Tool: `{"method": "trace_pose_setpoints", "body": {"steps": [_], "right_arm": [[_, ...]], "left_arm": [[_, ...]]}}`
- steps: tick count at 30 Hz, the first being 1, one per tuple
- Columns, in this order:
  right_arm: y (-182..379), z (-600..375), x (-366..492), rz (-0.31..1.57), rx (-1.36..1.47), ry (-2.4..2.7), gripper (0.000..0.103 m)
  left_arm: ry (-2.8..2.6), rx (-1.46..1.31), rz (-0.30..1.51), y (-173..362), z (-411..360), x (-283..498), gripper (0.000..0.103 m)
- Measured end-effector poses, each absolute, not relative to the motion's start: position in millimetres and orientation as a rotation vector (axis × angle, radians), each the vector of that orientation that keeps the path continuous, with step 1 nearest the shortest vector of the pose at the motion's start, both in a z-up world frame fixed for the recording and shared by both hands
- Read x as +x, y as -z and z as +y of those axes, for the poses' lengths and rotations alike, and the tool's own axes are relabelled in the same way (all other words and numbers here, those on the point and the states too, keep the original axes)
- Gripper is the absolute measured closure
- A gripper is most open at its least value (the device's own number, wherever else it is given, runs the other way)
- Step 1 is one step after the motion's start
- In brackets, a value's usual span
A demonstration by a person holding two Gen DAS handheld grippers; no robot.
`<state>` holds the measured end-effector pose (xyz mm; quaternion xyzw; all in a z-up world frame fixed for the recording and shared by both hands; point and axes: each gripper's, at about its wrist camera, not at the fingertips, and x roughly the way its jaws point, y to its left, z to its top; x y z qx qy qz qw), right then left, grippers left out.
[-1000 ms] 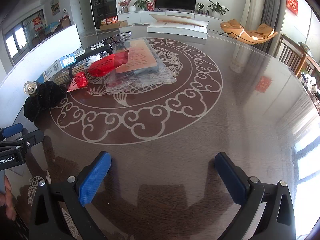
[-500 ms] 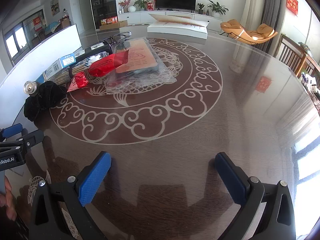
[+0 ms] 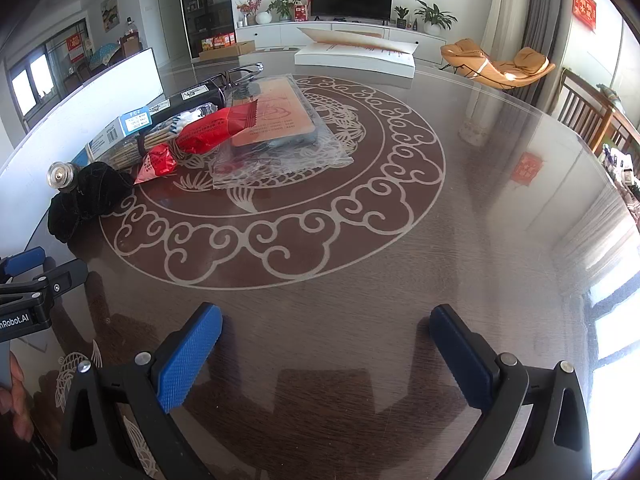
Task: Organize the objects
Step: 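Grasp the red snack packet with the right tool and lift it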
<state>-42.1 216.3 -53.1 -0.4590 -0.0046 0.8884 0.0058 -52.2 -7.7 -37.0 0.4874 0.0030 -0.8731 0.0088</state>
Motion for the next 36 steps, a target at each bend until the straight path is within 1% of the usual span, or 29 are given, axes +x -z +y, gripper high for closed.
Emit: {"method": "trace_pose_setpoints", "body": {"steps": [2,4,5,9,11,15,17,18,19,20,21,23,25,28,31,33,34,35,36], "right_arm": [[52,215,-45,-0.039,-1.476,-2.808,0.0],[47,210,-54,-0.085,-1.49,-2.882,0.001],[40,205,-59,-0.14,-1.464,-2.921,0.001],[1,172,-99,-0.388,-1.364,-3.116,0.001],[-7,149,-128,-0.53,-1.442,-3.148,0.001],[1,105,-172,-0.913,-1.596,-3.042,0.001],[13,91,-183,-1.041,-1.735,-2.98,0.001],[19,85,-185,-1.085,-1.803,-2.954,0.004],[23,82,-184,-1.095,-1.912,-2.943,0.007],[27,78,-180,-1.084,-2.046,-2.931,0.015],[28,76,-171,-1.087,-2.173,-2.911,0.019],[25,74,-148,-1.13,-2.335,-2.919,0.022],[19,78,-133,-1.192,-2.281,-2.94,0.021],[15,88,-134,-1.11,-2.163,-2.958,0.021],[21,92,-140,-1.002,-2.106,-2.967,0.021],[31,92,-142,-0.941,-2.068,-2.961,0.024],[34,93,-142,-0.895,-2.061,-2.966,0.033],[38,92,-142,-0.843,-2.063,-2.972,0.048],[39,95,-141,-0.779,-2.069,-2.987,0.059]], "left_arm": [[2.724,1.52,0.041,35,-13,-52,0.0],[2.739,1.514,0.135,31,-22,-51,0.0],[2.742,1.508,0.186,30,-28,-50,0.0],[2.742,1.453,0.361,23,-49,-46,0.0],[2.753,1.407,0.394,18,-54,-43,0.0],[2.781,1.366,0.413,13,-56,-40,0.0],[2.785,1.364,0.415,14,-56,-41,0.0],[2.786,1.364,0.419,14,-56,-41,0.0],[2.787,1.36,0.423,13,-57,-41,0.0],[2.787,1.353,0.429,13,-57,-41,0.0],[2.789,1.344,0.438,12,-59,-40,0.0],[2.788,1.325,0.462,11,-62,-39,0.0],[2.781,1.321,0.486,12,-64,-39,0.0],[2.767,1.333,0.502,15,-66,-41,0.0],[2.765,1.325,0.511,14,-67,-39,0.0],[2.765,1.31,0.531,13,-70,-36,0.0],[2.764,1.304,0.545,12,-71,-35,0.0],[2.762,1.302,0.559,12,-73,-34,0.0],[2.76,1.302,0.569,13,-73,-34,0.0]]}}
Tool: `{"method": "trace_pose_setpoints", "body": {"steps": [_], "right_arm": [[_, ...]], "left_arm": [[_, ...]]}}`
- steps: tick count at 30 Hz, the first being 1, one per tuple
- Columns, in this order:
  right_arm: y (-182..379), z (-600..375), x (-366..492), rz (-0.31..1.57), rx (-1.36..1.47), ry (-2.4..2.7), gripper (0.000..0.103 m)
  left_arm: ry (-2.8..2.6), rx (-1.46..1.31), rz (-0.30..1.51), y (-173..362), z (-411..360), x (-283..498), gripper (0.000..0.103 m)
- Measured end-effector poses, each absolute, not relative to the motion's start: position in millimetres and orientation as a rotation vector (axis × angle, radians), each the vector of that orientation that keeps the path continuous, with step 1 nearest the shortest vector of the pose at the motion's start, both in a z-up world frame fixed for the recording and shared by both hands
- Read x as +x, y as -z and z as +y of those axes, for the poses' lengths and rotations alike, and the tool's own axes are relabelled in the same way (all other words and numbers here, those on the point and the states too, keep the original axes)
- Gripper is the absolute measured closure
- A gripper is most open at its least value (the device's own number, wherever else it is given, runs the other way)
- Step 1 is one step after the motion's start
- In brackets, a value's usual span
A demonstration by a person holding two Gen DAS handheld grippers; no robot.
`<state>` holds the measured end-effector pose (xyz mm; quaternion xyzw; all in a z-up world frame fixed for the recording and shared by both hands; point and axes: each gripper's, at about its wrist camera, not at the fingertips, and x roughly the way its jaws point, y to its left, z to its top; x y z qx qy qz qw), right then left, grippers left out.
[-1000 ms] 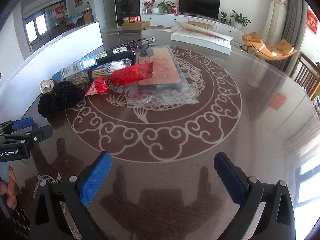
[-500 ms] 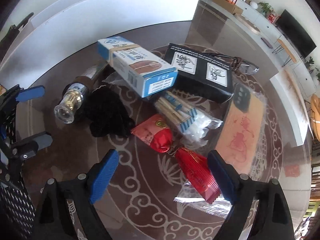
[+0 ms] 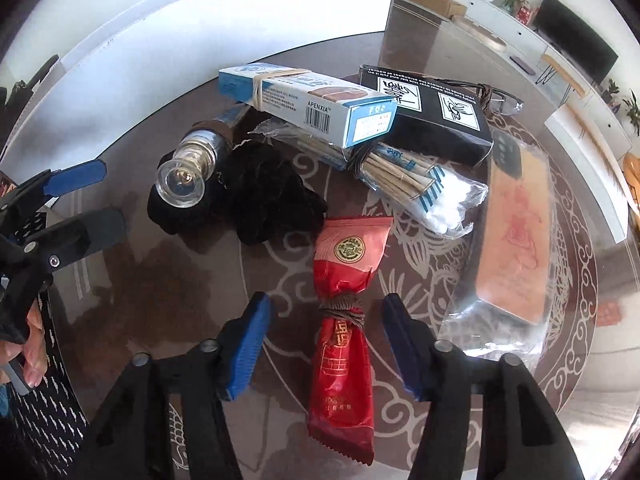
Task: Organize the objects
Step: 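Grasp the red snack packet with the right tool and lift it, then grasp the black cloth item with the left tool while the right tool holds the red packet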
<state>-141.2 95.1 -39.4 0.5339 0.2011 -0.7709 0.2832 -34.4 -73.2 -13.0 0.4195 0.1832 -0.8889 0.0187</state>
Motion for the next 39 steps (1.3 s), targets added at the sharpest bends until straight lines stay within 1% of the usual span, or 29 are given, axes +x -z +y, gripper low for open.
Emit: {"method": "trace_pose_setpoints", "body": {"steps": [1,2,3,6,8,10,13,15,17,18,20,21,22,24,25,26,28,30,33,34,35,36,37,39], "right_arm": [[37,99,-141,0.499,1.417,2.092,0.066],[37,103,-139,0.496,1.413,2.122,0.078],[36,108,-137,0.479,1.41,2.141,0.08],[36,130,-124,0.404,1.398,2.201,0.081],[37,147,-109,0.351,1.39,2.249,0.08],[36,165,-89,0.337,1.382,2.284,0.081],[34,188,-54,0.313,1.369,2.317,0.081],[36,196,-35,0.288,1.377,2.343,0.08],[37,202,-30,0.241,1.398,2.367,0.08],[37,208,-26,0.223,1.402,2.385,0.08],[36,225,-17,0.199,1.399,2.42,0.08],[36,231,-12,0.191,1.398,2.434,0.08],[37,236,-9,0.178,1.397,2.444,0.08],[37,246,-6,0.136,1.394,2.46,0.08],[37,249,-4,0.12,1.393,2.467,0.08],[37,252,-2,0.109,1.391,2.473,0.08],[37,255,0,0.094,1.383,2.482,0.08],[37,256,2,0.077,1.374,2.489,0.08],[38,258,5,0.039,1.36,2.498,0.08],[38,259,5,0.028,1.356,2.501,0.08],[38,260,6,0.018,1.35,2.504,0.08],[39,261,7,0.009,1.345,2.507,0.08],[39,262,8,0.001,1.342,2.509,0.08],[39,262,8,-0.01,1.338,2.511,0.08]], "left_arm": [[2.757,1.308,0.574,14,-73,-35,0.0],[2.756,1.315,0.574,15,-73,-36,0.0],[2.756,1.324,0.57,16,-71,-37,0.0],[2.775,1.356,0.567,18,-66,-40,0.0],[2.81,1.401,0.614,20,-63,-44,0.0],[2.855,1.417,0.667,20,-60,-53,0.0],[2.928,1.394,0.589,17,-49,-76,0.0],[2.953,1.518,0.499,26,-35,-94,0.0],[2.988,1.569,0.342,27,-18,-93,0.0],[3.038,1.639,0.362,28,-10,-90,0.0],[3.18,1.818,0.461,27,12,-77,0.0],[3.228,1.882,0.429,25,25,-70,0.0],[3.268,1.878,0.308,21,38,-60,0.0],[3.277,1.752,0.017,13,54,-48,0.0],[3.258,1.693,-0.058,11,56,-46,0.0],[3.231,1.658,-0.079,11,54,-46,0.0],[3.158,1.63,-0.039,14,42,-54,0.0],[3.086,1.589,0.049,14,24,-59,0.0],[3.085,1.444,0.336,3,-19,-56,0.0],[3.084,1.44,0.422,4,-28,-58,0.0],[3.07,1.494,0.48,9,-31,-63,0.0],[3.051,1.556,0.497,15,-30,-68,0.0],[3.039,1.608,0.477,20,-24,-73,0.0],[3.051,1.659,0.358,25,-4,-81,0.002]]}}
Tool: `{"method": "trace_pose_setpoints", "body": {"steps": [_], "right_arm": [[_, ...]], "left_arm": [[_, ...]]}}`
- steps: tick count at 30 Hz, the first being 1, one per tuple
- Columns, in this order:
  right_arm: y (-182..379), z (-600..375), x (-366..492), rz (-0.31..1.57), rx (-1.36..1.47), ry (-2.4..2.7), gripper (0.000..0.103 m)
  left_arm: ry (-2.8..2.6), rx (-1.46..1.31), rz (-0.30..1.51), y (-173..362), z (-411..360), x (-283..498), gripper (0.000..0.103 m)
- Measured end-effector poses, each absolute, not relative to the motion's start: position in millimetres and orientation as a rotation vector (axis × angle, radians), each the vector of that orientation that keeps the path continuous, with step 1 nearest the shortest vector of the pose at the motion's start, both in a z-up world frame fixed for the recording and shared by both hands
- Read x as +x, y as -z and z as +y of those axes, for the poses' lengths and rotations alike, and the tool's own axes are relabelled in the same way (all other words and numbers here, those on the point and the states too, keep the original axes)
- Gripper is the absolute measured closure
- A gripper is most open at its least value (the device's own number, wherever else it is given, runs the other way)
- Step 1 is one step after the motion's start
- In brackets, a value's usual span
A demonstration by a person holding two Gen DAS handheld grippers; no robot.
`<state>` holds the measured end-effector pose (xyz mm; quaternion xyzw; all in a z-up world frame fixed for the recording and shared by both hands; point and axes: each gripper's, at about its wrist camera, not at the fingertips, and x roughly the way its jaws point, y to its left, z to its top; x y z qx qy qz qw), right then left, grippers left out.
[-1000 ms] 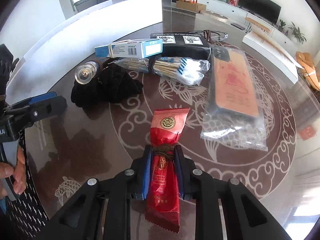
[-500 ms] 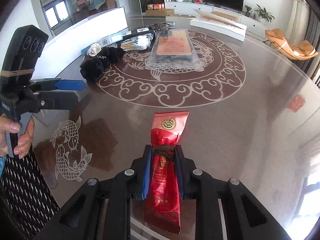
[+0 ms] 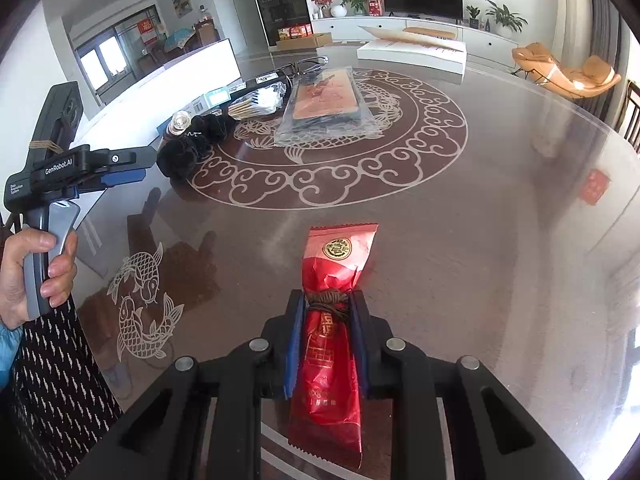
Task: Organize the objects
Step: 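Grasp the black cloth item with the left tool while the right tool holds the red packet, then carry both items into the white box and open both tools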
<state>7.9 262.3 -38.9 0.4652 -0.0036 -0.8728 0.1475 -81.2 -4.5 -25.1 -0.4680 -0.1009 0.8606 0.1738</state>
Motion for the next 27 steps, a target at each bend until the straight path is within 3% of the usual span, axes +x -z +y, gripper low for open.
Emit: {"method": "trace_pose_setpoints", "body": {"steps": [3,4,5,6,7,13,15,16,17,18,21,27], "right_arm": [[39,261,9,-0.01,1.338,2.517,0.08],[38,261,10,-0.011,1.338,2.52,0.08],[38,261,10,-0.019,1.336,2.522,0.08],[37,262,11,-0.03,1.334,2.525,0.08],[37,263,12,-0.04,1.333,2.529,0.08],[37,275,18,-0.048,1.355,2.532,0.08],[37,280,19,-0.049,1.376,2.518,0.079],[37,280,18,-0.049,1.383,2.509,0.079],[37,280,17,-0.047,1.397,2.499,0.076],[36,279,16,-0.042,1.412,2.487,0.067],[33,273,11,0.004,1.438,2.469,0.042],[34,259,-1,0.093,1.493,2.44,0.04]], "left_arm": [[-2.443,-1.339,-0.148,26,25,-96,0.015],[-2.448,-1.343,-0.122,26,32,-103,0.027],[-2.447,-1.342,-0.101,26,39,-108,0.054],[-2.44,-1.345,-0.073,26,45,-111,0.068],[-2.438,-1.347,-0.038,26,52,-111,0.073],[-2.219,-1.384,0.076,21,81,-53,0.072],[-2.216,-1.391,0.083,20,79,-41,0.062],[-2.232,-1.395,0.083,21,76,-38,0.047],[-2.252,-1.394,0.087,22,74,-37,0.032],[-2.268,-1.386,0.09,23,73,-37,0.029],[-2.282,-1.377,0.097,23,77,-38,0.025],[-2.311,-1.405,0.048,23,89,-55,0.025]]}}
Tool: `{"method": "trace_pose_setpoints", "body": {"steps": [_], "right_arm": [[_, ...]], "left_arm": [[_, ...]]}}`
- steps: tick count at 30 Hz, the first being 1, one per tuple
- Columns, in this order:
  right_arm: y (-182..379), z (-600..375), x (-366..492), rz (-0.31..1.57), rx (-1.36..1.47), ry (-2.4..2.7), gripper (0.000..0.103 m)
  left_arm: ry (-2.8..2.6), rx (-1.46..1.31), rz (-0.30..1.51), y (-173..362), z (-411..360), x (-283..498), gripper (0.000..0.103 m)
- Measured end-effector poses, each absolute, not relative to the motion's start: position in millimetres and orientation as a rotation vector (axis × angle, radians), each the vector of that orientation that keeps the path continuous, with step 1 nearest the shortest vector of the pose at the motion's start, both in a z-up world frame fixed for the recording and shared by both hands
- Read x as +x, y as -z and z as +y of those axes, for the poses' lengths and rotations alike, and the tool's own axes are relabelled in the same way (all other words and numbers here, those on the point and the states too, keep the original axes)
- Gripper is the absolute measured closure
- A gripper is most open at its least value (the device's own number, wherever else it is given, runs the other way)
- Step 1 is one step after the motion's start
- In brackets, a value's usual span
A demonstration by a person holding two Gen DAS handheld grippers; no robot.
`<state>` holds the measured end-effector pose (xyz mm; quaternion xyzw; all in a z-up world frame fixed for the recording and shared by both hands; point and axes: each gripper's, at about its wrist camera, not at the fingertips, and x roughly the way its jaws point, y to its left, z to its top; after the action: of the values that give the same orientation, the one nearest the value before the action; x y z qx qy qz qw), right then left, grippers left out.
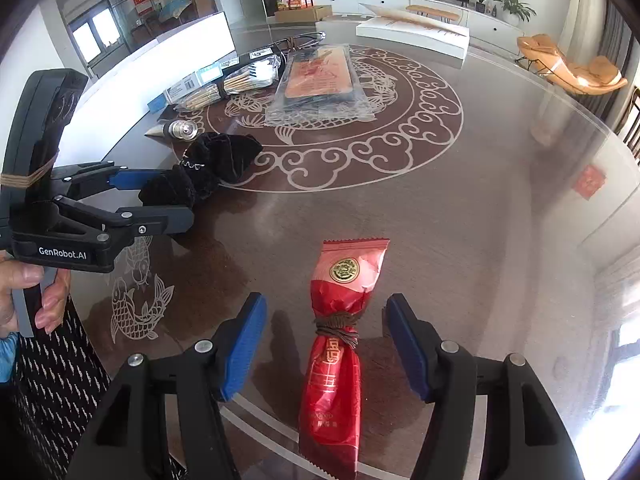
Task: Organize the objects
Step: 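Carry both items into the white box and open both tools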
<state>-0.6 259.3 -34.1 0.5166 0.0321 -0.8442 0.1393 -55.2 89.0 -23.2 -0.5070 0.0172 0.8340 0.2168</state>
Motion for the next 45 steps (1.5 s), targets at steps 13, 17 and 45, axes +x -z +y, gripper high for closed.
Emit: {"method": "trace_pose_setpoints", "body": {"steps": [13,17,45], "right_arm": [[-9,265,16,-0.017,1.351,2.531,0.077],[-53,225,-4,-0.041,1.181,2.494,0.077],[-64,-96,-109,-0.049,0.877,2.146,0.005]], "left_arm": [[-2.444,-1.166,-0.253,-33,17,-21,0.071],[-2.588,-1.074,-0.331,-76,-51,-4,0.071],[-3.008,-1.33,-0.396,-68,-244,-9,0.033]]}}
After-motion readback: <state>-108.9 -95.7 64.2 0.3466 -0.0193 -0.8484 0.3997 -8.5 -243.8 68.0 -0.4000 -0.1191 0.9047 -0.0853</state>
